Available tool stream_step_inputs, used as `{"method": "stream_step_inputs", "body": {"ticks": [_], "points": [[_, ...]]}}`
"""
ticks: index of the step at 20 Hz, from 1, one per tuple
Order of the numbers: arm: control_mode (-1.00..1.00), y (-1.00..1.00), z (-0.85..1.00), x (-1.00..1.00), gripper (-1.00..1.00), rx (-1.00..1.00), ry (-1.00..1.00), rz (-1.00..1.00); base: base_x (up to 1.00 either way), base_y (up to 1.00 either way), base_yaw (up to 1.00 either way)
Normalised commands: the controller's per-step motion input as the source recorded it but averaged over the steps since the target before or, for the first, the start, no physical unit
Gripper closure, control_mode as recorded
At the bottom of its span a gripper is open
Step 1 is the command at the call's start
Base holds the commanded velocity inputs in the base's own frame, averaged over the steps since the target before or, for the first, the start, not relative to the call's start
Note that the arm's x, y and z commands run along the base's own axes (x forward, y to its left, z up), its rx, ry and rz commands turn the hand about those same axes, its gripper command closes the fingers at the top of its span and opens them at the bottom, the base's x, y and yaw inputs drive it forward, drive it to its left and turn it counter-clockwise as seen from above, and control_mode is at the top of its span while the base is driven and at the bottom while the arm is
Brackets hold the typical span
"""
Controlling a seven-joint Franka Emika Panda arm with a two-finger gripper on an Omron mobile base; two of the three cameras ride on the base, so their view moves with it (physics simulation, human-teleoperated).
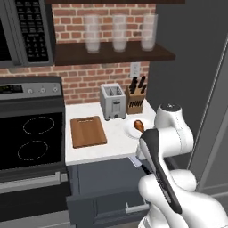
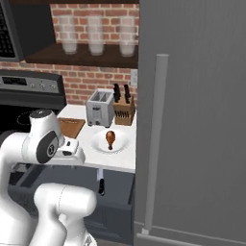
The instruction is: Pick up the knife from the drawer and place it on the cutting board. Then place the meat from the plate to the cutting board.
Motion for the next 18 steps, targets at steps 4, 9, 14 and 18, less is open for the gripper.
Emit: {"method": "stream_step_inputs", "body": {"ticks": [4, 9, 14, 18], "points": [[1.0, 0.0, 0.0, 0.0, -1.0, 0.0, 0.0, 0.0, -0.27, 0.44, 0.0], [1.0, 0.0, 0.0, 0.0, -1.0, 0.0, 0.0, 0.0, -0.36, 0.33, 0.0], [1.0, 0.0, 0.0, 0.0, -1.0, 0.0, 0.0, 0.0, -0.52, 0.09, 0.0], [1.0, 0.0, 0.0, 0.0, -1.0, 0.0, 0.0, 0.0, -0.51, 0.0, 0.0]]}}
